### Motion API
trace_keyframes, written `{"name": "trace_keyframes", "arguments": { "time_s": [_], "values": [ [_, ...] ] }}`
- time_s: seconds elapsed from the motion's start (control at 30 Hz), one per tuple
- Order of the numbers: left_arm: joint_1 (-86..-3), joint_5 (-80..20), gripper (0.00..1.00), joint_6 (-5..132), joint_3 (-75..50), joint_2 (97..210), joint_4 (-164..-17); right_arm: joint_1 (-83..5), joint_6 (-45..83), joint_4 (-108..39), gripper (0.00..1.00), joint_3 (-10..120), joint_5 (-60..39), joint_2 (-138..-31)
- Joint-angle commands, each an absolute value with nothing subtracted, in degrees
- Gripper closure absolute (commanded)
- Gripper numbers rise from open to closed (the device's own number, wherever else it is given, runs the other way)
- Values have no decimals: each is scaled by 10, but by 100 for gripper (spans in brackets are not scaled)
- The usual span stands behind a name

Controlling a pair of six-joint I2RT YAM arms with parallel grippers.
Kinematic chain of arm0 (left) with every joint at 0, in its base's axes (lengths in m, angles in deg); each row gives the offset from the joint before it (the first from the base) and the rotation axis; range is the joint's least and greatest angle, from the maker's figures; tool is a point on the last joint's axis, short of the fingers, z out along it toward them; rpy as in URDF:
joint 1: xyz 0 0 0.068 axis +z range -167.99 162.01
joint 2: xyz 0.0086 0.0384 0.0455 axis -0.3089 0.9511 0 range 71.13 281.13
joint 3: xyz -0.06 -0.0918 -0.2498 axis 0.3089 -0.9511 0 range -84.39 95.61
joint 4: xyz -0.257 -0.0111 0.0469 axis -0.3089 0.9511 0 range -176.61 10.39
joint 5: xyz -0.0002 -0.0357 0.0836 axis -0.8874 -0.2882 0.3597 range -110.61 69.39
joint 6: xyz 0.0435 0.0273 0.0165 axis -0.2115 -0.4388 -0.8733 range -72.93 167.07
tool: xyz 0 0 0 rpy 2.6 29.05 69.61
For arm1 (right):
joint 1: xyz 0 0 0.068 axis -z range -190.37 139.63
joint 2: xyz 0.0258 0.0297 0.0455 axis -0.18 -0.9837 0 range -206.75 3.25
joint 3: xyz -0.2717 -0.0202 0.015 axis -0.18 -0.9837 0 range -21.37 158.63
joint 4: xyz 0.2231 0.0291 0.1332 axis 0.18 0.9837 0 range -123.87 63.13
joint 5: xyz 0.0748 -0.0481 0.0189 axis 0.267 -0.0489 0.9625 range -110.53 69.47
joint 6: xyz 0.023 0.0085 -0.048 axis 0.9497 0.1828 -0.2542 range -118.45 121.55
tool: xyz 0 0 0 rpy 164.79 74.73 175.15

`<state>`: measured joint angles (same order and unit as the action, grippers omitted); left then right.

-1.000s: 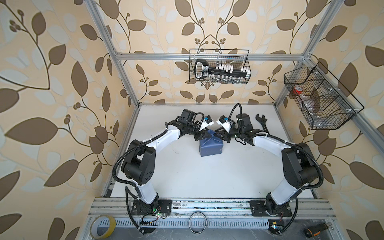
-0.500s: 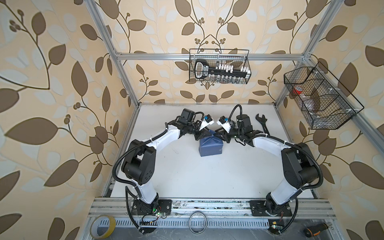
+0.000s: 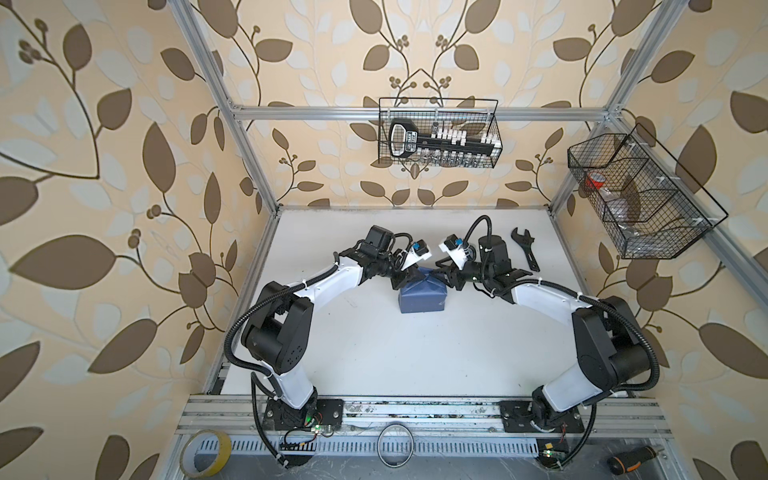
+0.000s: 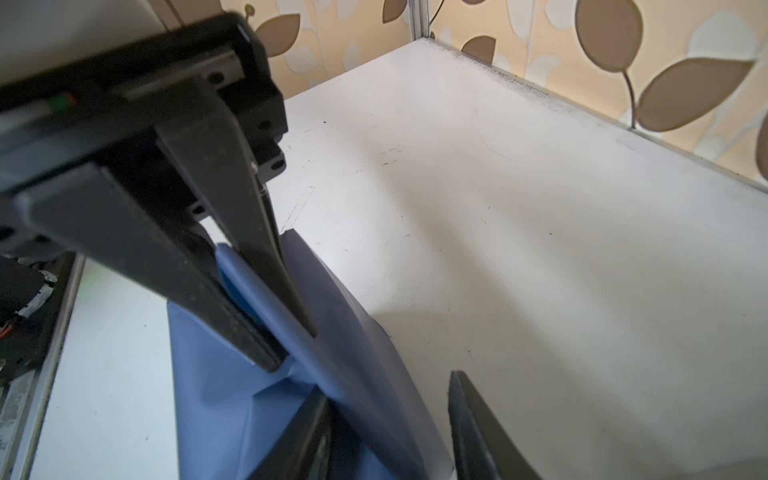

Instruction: Wrap the gift box in paper

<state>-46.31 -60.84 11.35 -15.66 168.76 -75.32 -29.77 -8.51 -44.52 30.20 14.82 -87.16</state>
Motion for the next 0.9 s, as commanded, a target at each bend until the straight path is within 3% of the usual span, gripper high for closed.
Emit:
{"name": "trace_keyframes", "arguments": {
  "time_s": [0.0, 0.23, 0.63, 0.87],
  "values": [
    [-472, -602, 84, 96, -170, 1662, -746, -296, -61, -463, 51, 290, 132, -843],
    [-474, -599, 82, 99, -171, 1661, -743, -284, -3, -472, 48, 263, 123, -806],
    [-475, -602, 62, 98, -177, 1648, -747, -323, 173, -425, 36, 299, -11, -841],
    [-476, -620, 54, 97, -189, 1631, -758, -336, 213, -424, 34, 313, -18, -864]
  ]
}}
